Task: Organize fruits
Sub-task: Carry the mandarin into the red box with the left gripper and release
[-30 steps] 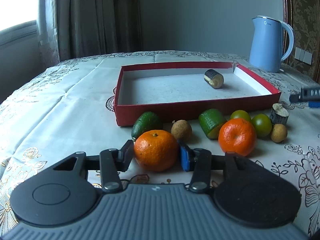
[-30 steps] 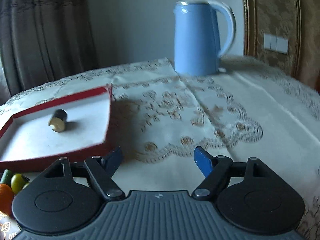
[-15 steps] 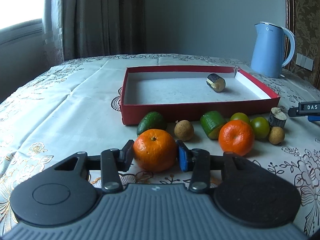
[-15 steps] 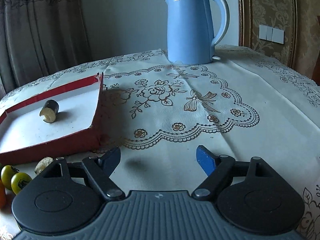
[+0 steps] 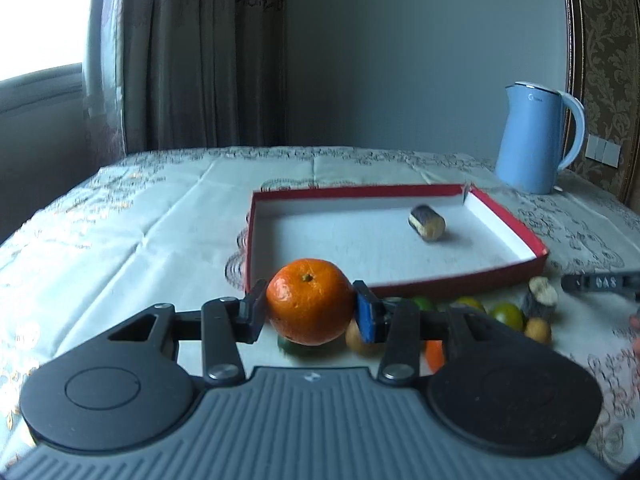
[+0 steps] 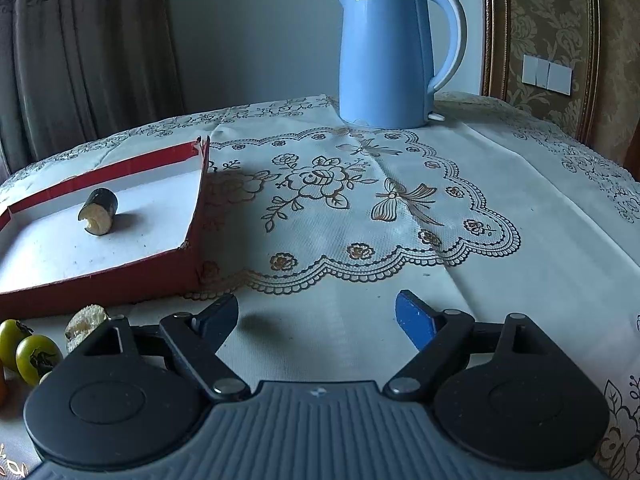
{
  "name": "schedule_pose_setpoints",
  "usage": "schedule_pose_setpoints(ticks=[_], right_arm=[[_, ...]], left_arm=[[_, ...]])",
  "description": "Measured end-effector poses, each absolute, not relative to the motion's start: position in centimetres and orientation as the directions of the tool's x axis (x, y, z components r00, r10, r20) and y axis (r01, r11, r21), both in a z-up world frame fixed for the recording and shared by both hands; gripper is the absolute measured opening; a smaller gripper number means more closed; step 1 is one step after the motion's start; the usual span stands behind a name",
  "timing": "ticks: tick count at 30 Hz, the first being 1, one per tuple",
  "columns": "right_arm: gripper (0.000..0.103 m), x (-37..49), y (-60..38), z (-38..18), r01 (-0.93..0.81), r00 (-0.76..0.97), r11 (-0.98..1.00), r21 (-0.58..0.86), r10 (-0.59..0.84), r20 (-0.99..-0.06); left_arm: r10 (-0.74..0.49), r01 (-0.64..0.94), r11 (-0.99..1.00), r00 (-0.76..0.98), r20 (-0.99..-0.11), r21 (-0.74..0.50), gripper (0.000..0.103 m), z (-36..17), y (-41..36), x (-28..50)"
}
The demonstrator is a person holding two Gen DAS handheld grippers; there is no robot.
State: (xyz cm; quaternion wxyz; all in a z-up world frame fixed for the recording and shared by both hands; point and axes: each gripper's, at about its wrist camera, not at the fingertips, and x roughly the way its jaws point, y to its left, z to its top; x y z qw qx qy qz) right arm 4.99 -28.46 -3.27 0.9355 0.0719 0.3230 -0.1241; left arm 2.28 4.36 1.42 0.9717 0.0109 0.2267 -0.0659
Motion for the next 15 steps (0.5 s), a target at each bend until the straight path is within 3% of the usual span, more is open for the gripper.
schedule_pose_setpoints(ticks=[15], right_arm=[[0.09, 5.2, -28.0, -3.4, 0.27, 0.752, 0.962, 0.03, -0.192, -0.631]], left_arm=[[-0.089, 0.097, 0.995, 0.882, -0.462, -0.008, 0.041, 1.8, 3.7, 9.9]])
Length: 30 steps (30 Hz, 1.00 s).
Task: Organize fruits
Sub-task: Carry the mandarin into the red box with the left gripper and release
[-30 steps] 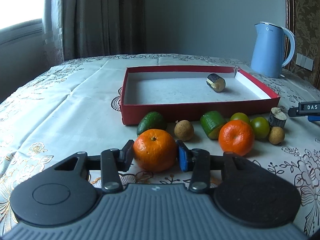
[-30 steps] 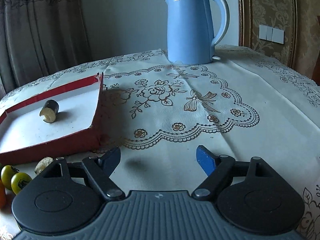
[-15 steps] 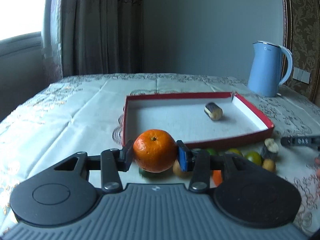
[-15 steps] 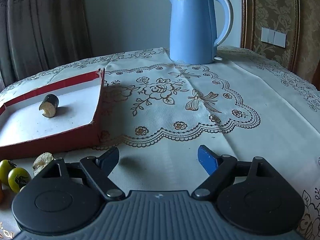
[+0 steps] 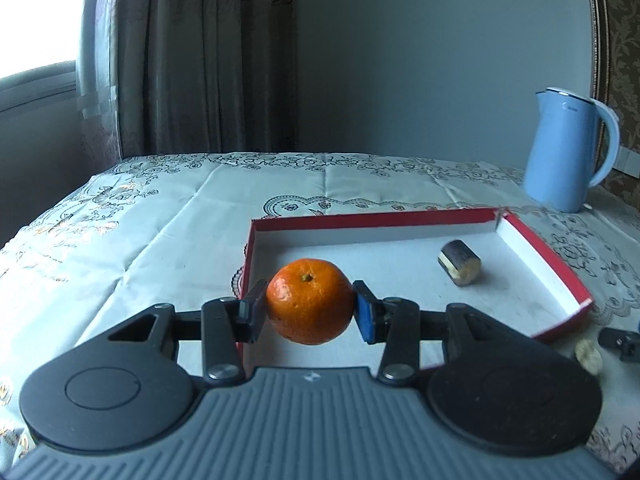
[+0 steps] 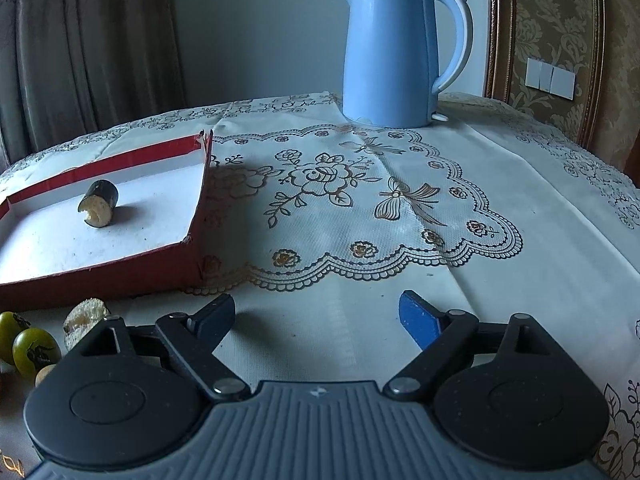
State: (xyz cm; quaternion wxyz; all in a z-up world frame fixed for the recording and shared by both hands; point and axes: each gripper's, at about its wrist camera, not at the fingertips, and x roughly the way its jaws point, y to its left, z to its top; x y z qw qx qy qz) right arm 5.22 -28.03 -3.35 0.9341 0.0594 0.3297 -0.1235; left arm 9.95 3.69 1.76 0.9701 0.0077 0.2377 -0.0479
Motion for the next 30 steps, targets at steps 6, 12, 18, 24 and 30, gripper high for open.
schedule_pose_setpoints(ticks=[6, 12, 18, 24, 30], right_arm=[[0.09, 5.3, -27.9, -3.4, 0.267, 0.748, 0.964, 0.017, -0.196, -0.635], [0.091, 5.3, -27.8, -3.4, 0.266, 0.747, 0.964, 0.016, -0.196, -0.635], [0.092, 5.3, -27.8, -3.4, 0.266, 0.747, 0.964, 0.016, -0.196, -0.635], [0.092, 5.4, -27.8, -3.4, 0.266, 0.747, 0.964, 0.016, -0.196, -0.635], [0.092, 5.4, -27.9, -3.4, 0.266, 0.747, 0.964, 0.016, -0.196, -0.635]], left_arm=[[-0.072, 0.089, 0.996, 0.871, -0.485, 0.012, 0.041, 1.1, 2.9, 12.8], [-0.054, 0.073, 0.997, 0.85, -0.525, 0.015, 0.041, 0.1, 2.6, 15.4], [-0.039, 0.055, 0.998, 0.825, -0.564, 0.012, 0.041, -0.9, 2.5, 17.1], [-0.036, 0.045, 0.999, 0.804, -0.594, 0.0, 0.041, -1.7, 2.7, 17.9], [-0.03, 0.045, 0.999, 0.802, -0.597, 0.009, 0.048, -2.0, 2.6, 18.0]])
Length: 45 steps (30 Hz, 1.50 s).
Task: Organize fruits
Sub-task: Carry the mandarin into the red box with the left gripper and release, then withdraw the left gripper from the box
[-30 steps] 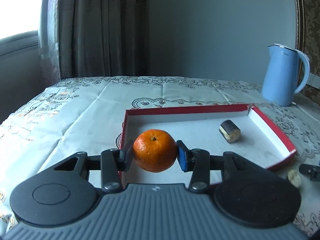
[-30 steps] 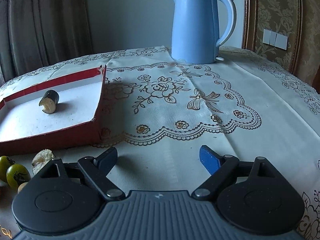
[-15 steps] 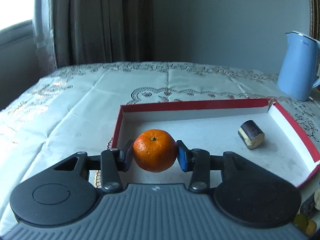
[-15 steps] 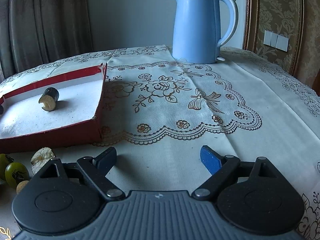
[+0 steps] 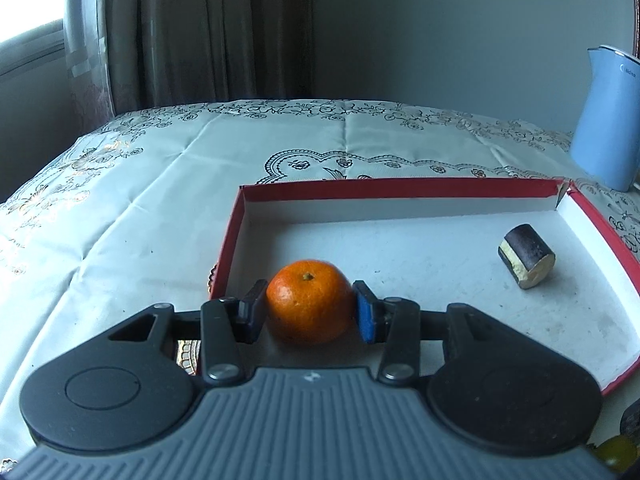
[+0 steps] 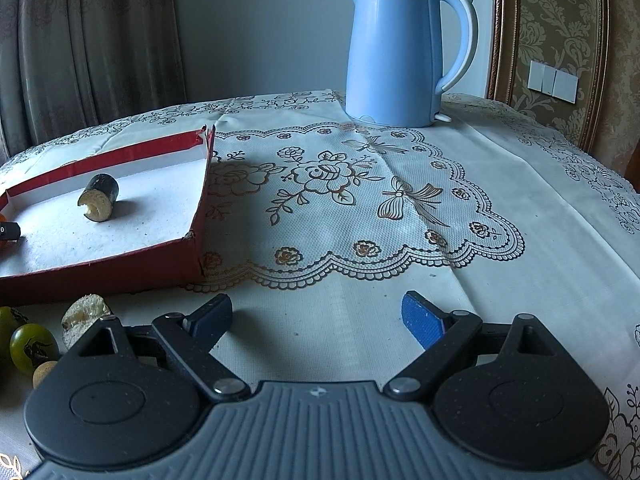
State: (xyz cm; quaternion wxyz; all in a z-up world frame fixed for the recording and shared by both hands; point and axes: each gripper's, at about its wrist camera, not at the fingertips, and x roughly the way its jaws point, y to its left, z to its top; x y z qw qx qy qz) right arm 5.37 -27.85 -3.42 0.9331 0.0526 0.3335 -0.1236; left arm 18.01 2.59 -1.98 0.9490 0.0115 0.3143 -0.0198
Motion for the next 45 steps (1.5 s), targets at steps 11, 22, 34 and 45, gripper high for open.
schedule_pose_setpoints(ticks=[11, 22, 34, 45], right_arm=[[0.094, 5.5, -27.7, -3.5, 0.259, 0.747, 0.966, 0.016, -0.189, -0.637], [0.094, 5.5, -27.7, -3.5, 0.258, 0.747, 0.966, 0.017, -0.189, -0.638], [0.095, 5.5, -27.7, -3.5, 0.258, 0.748, 0.966, 0.018, -0.187, -0.637], [0.095, 5.4, -27.9, -3.5, 0.261, 0.754, 0.965, 0.03, -0.184, -0.63]], left_arm=[[-0.025, 0.042, 0.999, 0.869, -0.494, 0.022, 0.091, -0.5, 2.2, 15.2], [-0.07, 0.076, 0.997, 0.919, -0.389, -0.001, 0.103, 1.6, 3.8, 5.0], [-0.099, 0.107, 0.994, 0.858, -0.504, -0.014, 0.103, -2.1, 4.2, 0.5], [-0.031, 0.04, 0.999, 0.814, -0.58, 0.003, 0.103, -3.3, 4.7, 1.9]])
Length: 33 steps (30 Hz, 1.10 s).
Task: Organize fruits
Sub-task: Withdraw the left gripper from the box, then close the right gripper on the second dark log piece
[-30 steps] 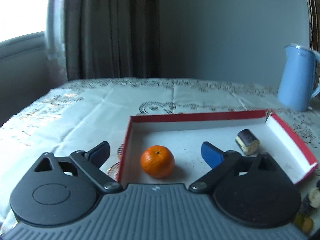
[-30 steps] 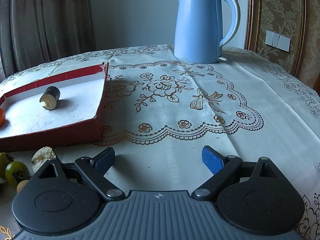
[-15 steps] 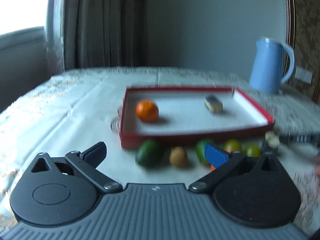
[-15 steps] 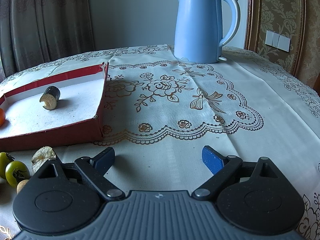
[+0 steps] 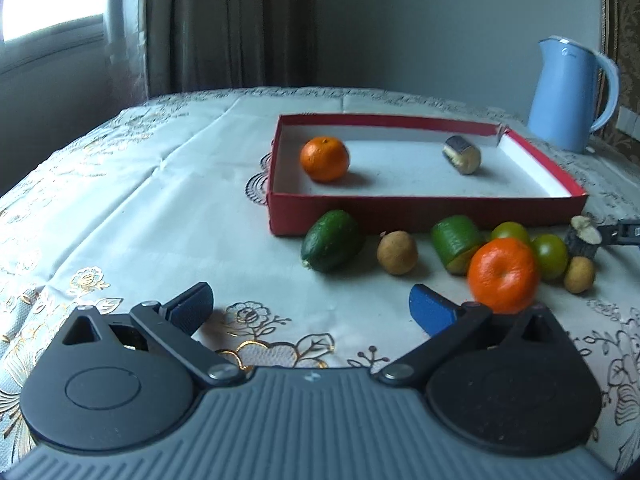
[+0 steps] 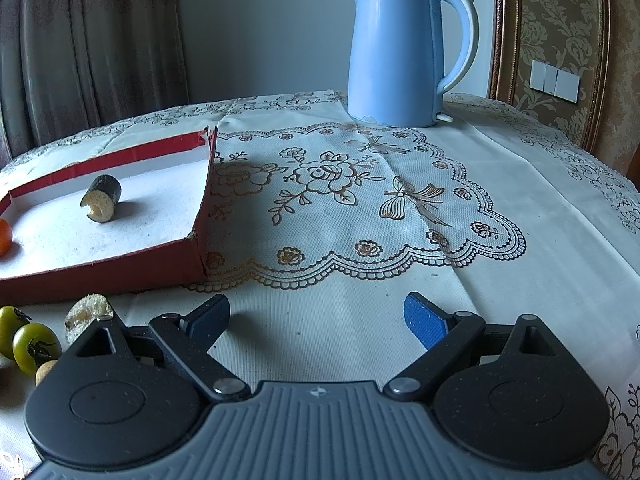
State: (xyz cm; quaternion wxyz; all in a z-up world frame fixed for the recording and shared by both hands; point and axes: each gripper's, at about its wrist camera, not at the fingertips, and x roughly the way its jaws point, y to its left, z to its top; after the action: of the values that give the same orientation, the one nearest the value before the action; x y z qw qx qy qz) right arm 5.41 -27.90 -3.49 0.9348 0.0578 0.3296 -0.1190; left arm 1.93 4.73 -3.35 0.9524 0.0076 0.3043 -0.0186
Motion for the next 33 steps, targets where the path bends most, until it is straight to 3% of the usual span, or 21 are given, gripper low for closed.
schedule_pose_setpoints(ticks=[6, 12, 20, 33], right_arm=[[0.095, 4.4, -28.4, -3.0, 0.267, 0.777, 0.96, 0.081, -0.165, -0.608], [0.095, 2.0, -28.0, -1.6, 0.186, 0.831, 0.961, 0.203, -0.043, -0.555], [0.095, 0.7, -25.2, -0.5, 0.067, 0.868, 0.98, 0.187, 0.035, -0.496], [0.094, 0.8, -22.9, -0.4, -0.002, 0.875, 0.99, 0.142, 0.07, -0.48]], left_arm=[[-0.012, 0.03, 0.999, 0.809, -0.587, 0.022, 0.103, -3.5, 4.5, 2.2], [-0.011, 0.027, 0.999, 0.806, -0.591, 0.018, 0.103, -3.6, 4.5, 2.4], [-0.013, 0.027, 1.0, 0.806, -0.592, 0.015, 0.103, -3.6, 4.5, 2.5], [-0.013, 0.027, 1.0, 0.806, -0.592, 0.014, 0.103, -3.6, 4.5, 2.5]])
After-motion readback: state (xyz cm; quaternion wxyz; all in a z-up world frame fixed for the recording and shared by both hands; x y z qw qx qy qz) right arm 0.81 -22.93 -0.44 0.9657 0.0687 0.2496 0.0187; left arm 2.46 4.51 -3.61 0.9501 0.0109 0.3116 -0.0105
